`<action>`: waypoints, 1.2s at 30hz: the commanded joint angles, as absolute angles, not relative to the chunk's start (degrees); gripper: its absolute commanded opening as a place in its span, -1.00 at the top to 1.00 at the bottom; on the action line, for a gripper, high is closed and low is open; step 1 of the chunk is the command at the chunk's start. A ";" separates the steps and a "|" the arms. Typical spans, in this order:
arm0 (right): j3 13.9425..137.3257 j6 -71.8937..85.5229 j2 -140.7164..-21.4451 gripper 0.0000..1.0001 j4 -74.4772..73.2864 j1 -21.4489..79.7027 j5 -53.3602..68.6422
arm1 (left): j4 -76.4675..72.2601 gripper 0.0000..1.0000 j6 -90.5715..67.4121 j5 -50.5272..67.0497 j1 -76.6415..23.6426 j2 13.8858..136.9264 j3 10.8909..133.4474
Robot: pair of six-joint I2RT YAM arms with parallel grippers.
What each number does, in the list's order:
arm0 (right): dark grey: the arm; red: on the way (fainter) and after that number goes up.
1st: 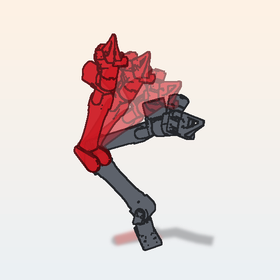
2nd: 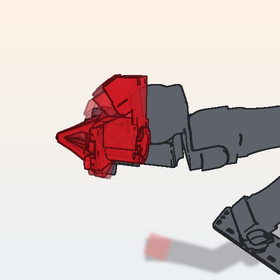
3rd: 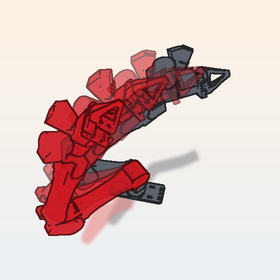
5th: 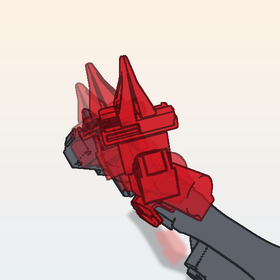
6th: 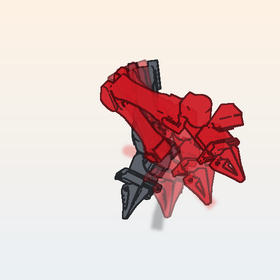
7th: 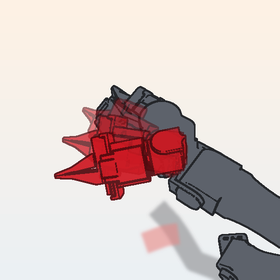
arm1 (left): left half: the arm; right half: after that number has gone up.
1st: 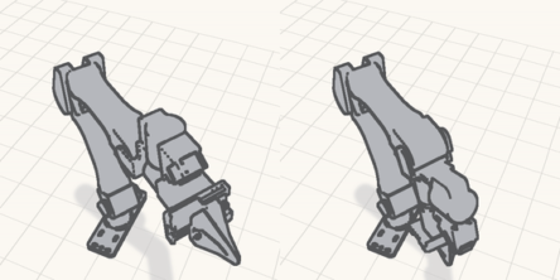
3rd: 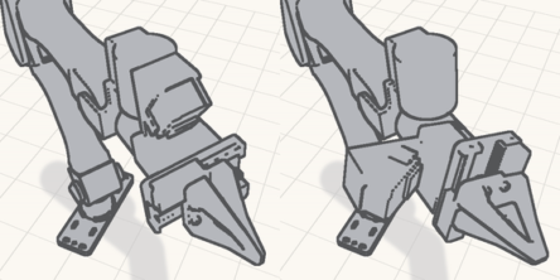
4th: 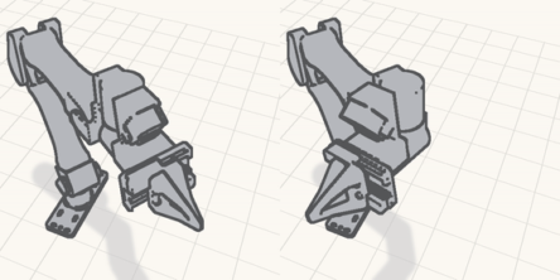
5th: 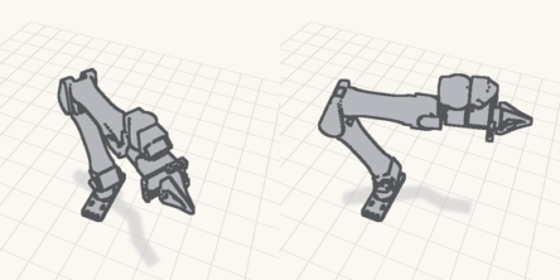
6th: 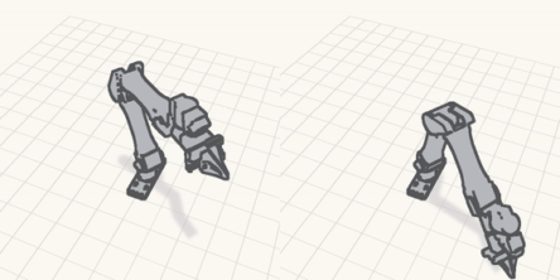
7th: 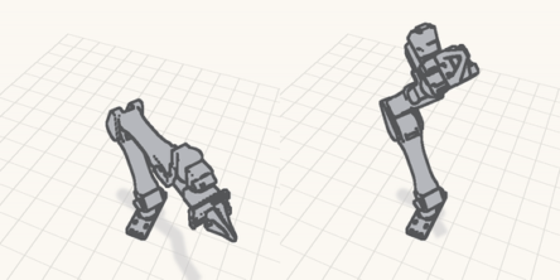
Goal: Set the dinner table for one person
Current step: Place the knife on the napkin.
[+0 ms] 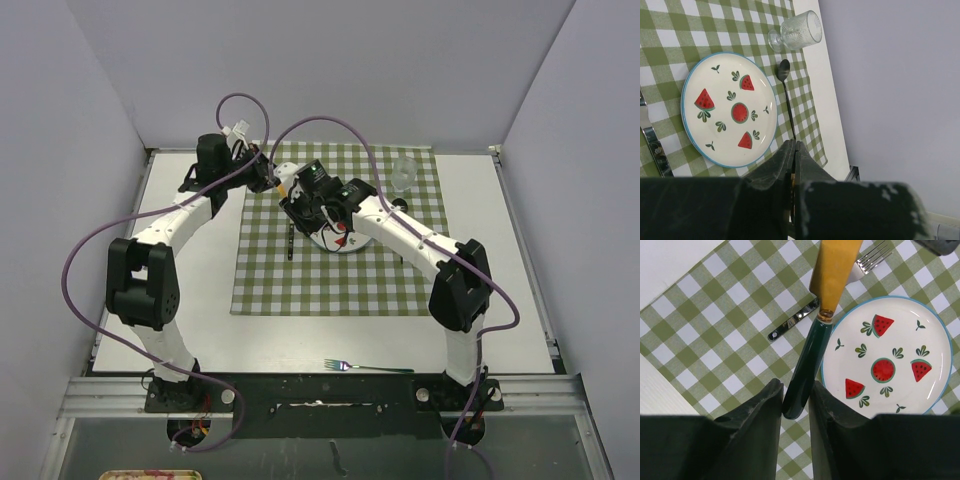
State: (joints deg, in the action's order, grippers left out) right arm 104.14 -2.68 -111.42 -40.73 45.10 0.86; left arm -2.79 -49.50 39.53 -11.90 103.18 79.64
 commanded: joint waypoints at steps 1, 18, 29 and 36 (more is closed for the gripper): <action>107.70 -3.04 -111.41 0.52 -37.89 45.18 2.09 | -5.47 1.00 -49.28 41.54 -12.38 100.73 80.00; 108.73 -3.65 -110.64 0.88 -39.20 45.07 2.93 | -9.15 0.98 -50.98 44.83 -13.00 104.10 79.92; 108.54 -4.13 -110.69 0.98 -39.46 44.74 3.95 | -9.91 0.34 -50.48 45.69 -13.40 105.62 81.54; 108.42 -3.96 -110.41 1.00 -40.07 44.78 4.40 | -9.46 -0.03 -50.10 44.95 -12.65 106.04 82.70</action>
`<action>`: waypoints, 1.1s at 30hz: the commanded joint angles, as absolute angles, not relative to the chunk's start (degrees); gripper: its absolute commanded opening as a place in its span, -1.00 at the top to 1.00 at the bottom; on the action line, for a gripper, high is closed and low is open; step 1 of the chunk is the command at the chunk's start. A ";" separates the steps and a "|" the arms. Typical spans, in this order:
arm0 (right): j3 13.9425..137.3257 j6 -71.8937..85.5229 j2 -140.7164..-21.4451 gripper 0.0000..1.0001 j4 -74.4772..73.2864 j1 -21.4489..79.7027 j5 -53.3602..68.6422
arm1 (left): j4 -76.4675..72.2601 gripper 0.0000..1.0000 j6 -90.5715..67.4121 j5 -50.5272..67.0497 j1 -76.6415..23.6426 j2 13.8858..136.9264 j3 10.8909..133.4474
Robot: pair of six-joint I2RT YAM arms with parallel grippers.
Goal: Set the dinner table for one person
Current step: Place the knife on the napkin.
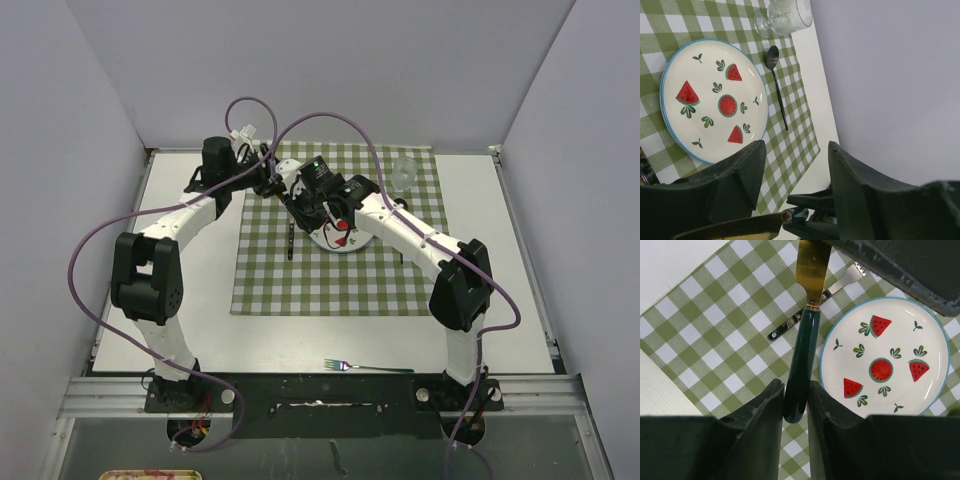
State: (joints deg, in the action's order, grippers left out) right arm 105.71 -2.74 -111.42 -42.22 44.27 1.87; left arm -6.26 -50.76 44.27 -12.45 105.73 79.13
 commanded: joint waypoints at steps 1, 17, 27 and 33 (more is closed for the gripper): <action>108.33 -3.99 -110.36 1.00 -40.08 44.74 4.39 | -9.44 -0.04 -50.11 44.76 -12.40 106.08 82.92; 106.61 -3.78 -108.00 1.00 -39.27 44.22 4.37 | -7.78 -0.14 -48.43 45.26 -10.92 108.38 85.88; 104.33 -3.65 -105.37 1.00 -38.75 43.44 3.90 | -2.66 -0.15 -43.97 42.13 -9.08 109.14 88.29; 102.40 -3.21 -103.17 1.00 -38.40 42.10 3.54 | 0.74 -0.15 -40.86 40.33 -7.88 108.63 90.11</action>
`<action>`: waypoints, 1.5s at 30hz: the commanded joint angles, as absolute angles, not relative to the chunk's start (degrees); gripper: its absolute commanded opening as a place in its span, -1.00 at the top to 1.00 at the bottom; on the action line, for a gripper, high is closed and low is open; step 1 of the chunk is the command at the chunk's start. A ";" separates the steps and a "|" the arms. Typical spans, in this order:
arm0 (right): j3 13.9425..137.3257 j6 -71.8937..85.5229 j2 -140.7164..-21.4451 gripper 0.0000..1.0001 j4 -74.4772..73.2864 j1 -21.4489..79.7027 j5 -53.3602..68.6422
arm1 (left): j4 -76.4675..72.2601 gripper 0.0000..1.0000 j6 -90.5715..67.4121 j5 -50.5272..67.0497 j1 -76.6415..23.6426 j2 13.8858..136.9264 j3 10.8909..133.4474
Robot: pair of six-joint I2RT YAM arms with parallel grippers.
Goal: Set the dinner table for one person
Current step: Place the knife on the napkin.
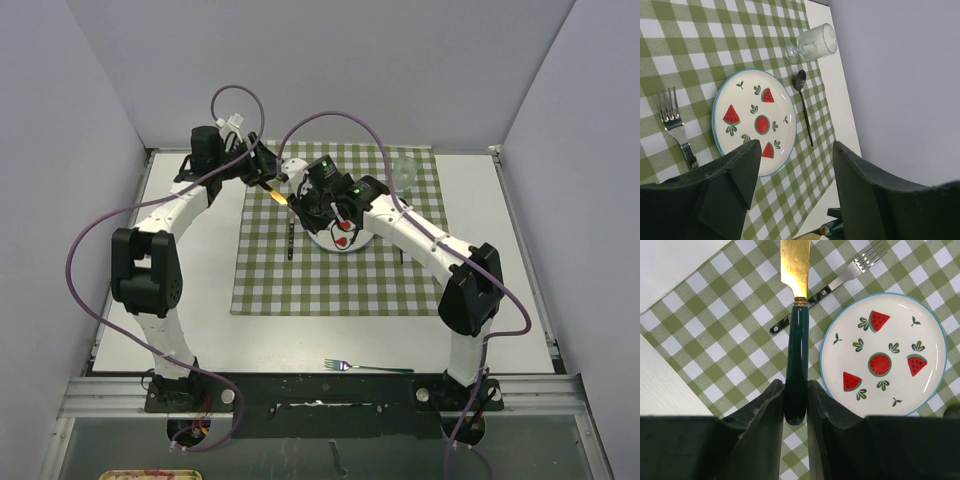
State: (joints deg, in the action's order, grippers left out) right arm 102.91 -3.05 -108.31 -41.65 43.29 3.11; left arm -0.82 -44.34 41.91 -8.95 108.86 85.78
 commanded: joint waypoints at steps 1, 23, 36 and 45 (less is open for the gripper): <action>102.13 -3.06 -102.87 1.00 -38.41 41.84 3.74 | 1.33 -0.15 -40.40 40.12 -7.72 108.56 90.51; 80.69 14.92 -90.70 1.00 -32.38 23.39 1.17 | 9.41 -0.15 -32.08 37.09 -2.20 103.51 94.47; 74.25 24.79 -89.20 1.00 -33.39 13.00 7.39 | 11.74 -0.15 -30.54 37.09 -1.85 103.14 95.20; 69.80 25.60 -89.52 1.00 -33.44 10.23 10.14 | 13.30 -0.15 -28.96 35.77 -1.85 102.75 95.27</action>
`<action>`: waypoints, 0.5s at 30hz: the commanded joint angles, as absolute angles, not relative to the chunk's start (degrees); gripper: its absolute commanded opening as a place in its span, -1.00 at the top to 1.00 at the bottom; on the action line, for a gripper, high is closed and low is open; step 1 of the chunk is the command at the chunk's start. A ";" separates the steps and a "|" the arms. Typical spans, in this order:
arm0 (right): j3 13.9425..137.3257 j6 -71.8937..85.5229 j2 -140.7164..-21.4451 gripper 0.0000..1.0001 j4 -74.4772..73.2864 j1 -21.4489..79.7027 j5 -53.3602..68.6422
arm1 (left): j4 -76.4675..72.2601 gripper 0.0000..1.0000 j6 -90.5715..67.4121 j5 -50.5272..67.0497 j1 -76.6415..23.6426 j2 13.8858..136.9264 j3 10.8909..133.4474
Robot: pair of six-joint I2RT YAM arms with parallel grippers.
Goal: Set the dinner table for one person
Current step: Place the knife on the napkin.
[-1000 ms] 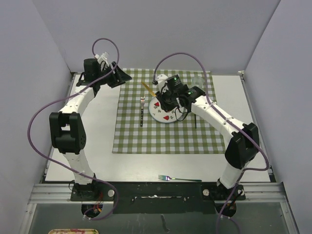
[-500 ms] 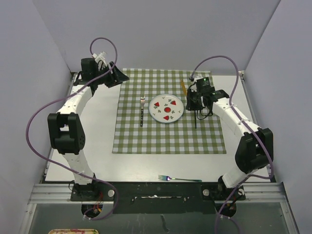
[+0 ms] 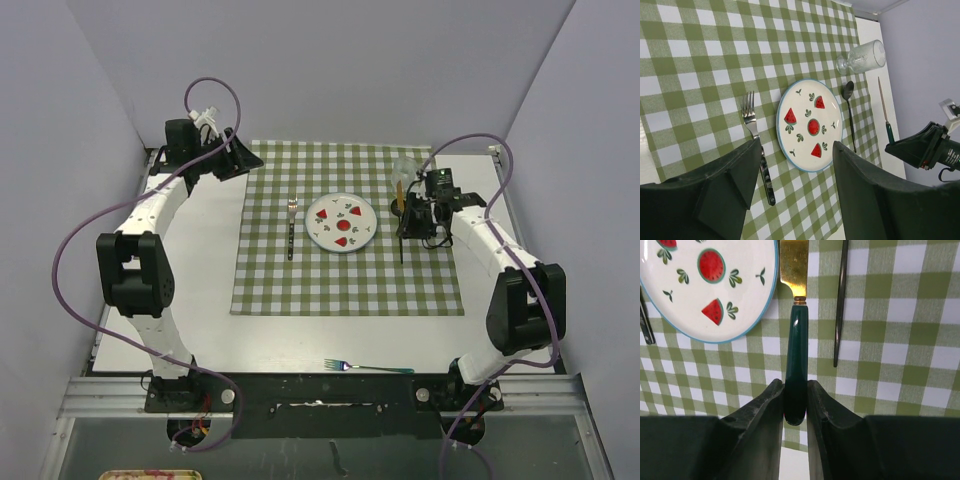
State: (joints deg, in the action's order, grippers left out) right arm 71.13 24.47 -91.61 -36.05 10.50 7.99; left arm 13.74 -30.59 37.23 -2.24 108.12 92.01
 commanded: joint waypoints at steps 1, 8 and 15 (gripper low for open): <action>69.59 25.44 -89.67 1.00 -33.40 10.20 10.53 | 13.35 -0.15 -29.00 35.65 -1.89 102.86 95.46; 69.15 24.51 -91.19 1.00 -34.19 9.97 12.57 | 13.63 -0.15 -28.53 35.29 -2.19 103.30 96.02; 68.56 25.22 -92.54 1.00 -34.36 9.72 13.70 | 14.33 -0.15 -27.39 34.98 -2.80 103.88 96.30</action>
State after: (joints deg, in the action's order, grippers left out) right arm 68.53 24.58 -91.83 -36.18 10.39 11.99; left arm 15.09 -29.08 35.51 -2.42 108.01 93.06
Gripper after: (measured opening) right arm 0.216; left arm 0.575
